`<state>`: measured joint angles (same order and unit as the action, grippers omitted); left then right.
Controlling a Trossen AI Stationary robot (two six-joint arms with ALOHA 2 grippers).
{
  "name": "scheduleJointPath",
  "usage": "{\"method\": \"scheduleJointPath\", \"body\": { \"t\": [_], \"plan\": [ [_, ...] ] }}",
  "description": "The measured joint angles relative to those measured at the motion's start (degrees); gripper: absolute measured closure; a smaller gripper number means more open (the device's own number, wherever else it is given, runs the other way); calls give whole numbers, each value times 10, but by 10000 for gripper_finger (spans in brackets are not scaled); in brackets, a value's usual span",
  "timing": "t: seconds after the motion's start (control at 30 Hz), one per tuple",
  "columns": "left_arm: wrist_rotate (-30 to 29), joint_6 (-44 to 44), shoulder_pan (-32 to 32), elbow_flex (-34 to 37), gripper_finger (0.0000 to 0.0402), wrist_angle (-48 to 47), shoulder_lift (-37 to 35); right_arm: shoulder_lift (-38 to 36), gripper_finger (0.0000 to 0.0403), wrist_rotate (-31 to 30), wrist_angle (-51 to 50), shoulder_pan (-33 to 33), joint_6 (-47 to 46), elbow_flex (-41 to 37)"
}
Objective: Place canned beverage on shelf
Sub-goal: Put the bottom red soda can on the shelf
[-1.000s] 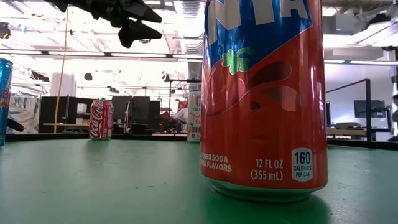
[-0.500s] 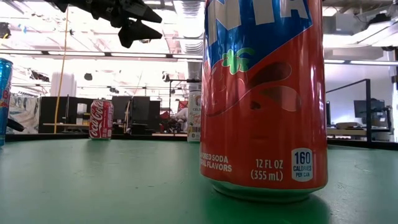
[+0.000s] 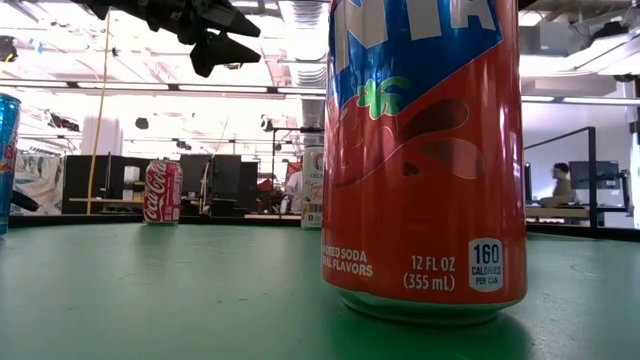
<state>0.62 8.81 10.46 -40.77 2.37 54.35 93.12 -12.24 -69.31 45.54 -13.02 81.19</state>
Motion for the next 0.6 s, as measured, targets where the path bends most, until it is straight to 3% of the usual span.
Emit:
{"method": "scheduleJointPath", "body": {
  "t": [0.23,0.43,0.6],
  "plan": [
    [0,0,0,0,161,0,0,0,372,0,9,24,-4,0],
    [0,0,0,0,161,0,0,0,388,0,10,39,-5,0],
    [0,0,0,0,161,0,0,0,378,1,10,53,-6,0]
  ]
}}
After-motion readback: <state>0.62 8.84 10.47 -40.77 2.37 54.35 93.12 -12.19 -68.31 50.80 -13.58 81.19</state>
